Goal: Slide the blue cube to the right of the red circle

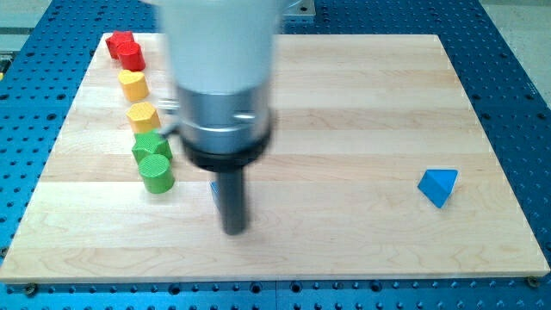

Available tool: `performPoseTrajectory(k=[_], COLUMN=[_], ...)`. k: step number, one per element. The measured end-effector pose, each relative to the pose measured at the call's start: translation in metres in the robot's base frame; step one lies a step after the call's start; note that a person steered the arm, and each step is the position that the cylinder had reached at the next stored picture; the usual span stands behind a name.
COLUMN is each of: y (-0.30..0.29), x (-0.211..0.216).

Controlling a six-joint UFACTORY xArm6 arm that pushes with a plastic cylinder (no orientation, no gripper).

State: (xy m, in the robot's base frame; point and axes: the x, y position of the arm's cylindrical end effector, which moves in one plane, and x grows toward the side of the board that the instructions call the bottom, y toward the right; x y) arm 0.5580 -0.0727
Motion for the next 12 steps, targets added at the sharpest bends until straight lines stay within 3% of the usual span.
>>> performPoseTrajectory(k=[1,2,3,4,5,7,8,9,10,11,12], y=[-0.026,-0.034,-0.026,-0.014,-0.037,-0.046,-0.030,-0.040,-0.059,-0.061,-0.011], x=[-0.081,-0.102,-0.076,-0.111,-0.170,-0.120,-0.146,-0.202,-0.207,-0.174,-0.172])
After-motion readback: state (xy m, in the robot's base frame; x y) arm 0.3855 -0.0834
